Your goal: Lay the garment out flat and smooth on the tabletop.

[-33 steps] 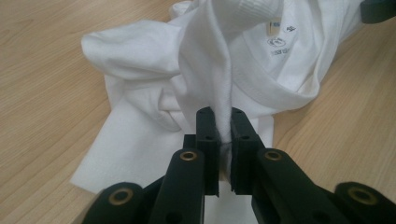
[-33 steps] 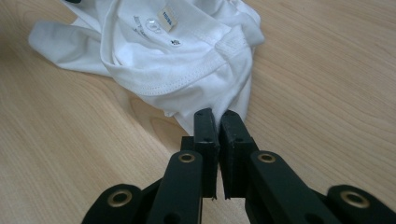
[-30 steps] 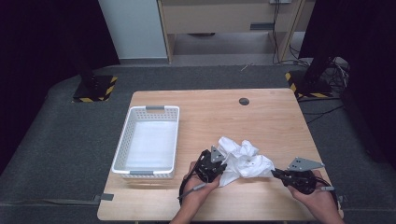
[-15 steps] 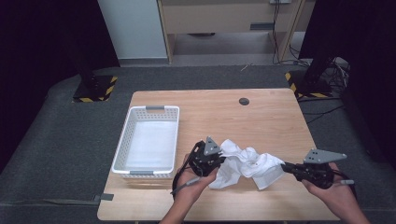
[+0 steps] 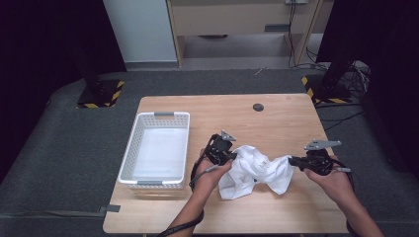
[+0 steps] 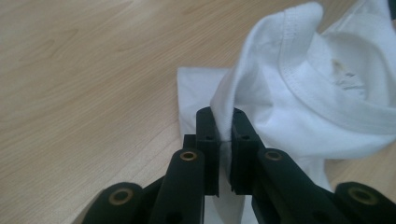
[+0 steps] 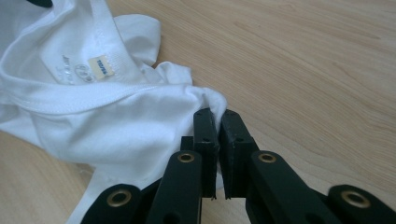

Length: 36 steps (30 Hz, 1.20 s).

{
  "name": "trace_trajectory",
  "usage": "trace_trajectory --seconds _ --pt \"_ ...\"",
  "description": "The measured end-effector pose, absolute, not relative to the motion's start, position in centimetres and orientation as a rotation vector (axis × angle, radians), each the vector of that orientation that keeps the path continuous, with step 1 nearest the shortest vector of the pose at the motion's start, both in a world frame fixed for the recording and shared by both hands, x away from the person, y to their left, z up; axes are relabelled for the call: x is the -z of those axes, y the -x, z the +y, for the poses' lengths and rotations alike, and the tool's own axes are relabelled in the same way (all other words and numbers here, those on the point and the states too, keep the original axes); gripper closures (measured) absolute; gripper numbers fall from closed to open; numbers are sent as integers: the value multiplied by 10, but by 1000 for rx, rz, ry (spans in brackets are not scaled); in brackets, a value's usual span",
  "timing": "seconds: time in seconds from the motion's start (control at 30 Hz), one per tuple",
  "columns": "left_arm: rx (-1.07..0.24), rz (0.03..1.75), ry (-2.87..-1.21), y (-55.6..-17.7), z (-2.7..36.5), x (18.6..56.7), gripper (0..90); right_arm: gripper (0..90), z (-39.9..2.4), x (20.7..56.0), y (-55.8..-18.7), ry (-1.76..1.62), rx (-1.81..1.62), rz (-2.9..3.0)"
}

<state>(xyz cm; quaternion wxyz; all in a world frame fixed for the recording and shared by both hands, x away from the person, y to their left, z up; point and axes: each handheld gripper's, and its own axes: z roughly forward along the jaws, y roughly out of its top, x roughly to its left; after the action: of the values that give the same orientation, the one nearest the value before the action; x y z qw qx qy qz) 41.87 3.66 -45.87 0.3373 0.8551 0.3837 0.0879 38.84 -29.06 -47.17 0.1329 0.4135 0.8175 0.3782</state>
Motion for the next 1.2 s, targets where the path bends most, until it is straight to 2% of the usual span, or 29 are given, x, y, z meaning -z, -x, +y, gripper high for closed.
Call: trace_trajectory --seconds 0.17,0.47,0.57,0.8,1.0,1.2 --pt "-208 1046 -2250 -424 41 474 835 819 -287 482 -395 -1247 -1080 2345" --pt "-193 1046 -2271 -422 42 483 807 499 -294 489 -379 -1295 -1124 2273" --pt "-188 1033 -2293 -420 38 488 796 451 -298 490 -366 -1306 -1140 2278" --pt "-169 1014 -2320 -414 29 504 791 394 -292 501 -346 -1282 -1145 2321" --pt "-154 1006 -2303 -403 30 509 795 386 -287 510 -339 -1287 -1131 2325" --pt "-126 972 -2289 -383 28 512 800 419 -286 519 -337 -1301 -1115 2342"
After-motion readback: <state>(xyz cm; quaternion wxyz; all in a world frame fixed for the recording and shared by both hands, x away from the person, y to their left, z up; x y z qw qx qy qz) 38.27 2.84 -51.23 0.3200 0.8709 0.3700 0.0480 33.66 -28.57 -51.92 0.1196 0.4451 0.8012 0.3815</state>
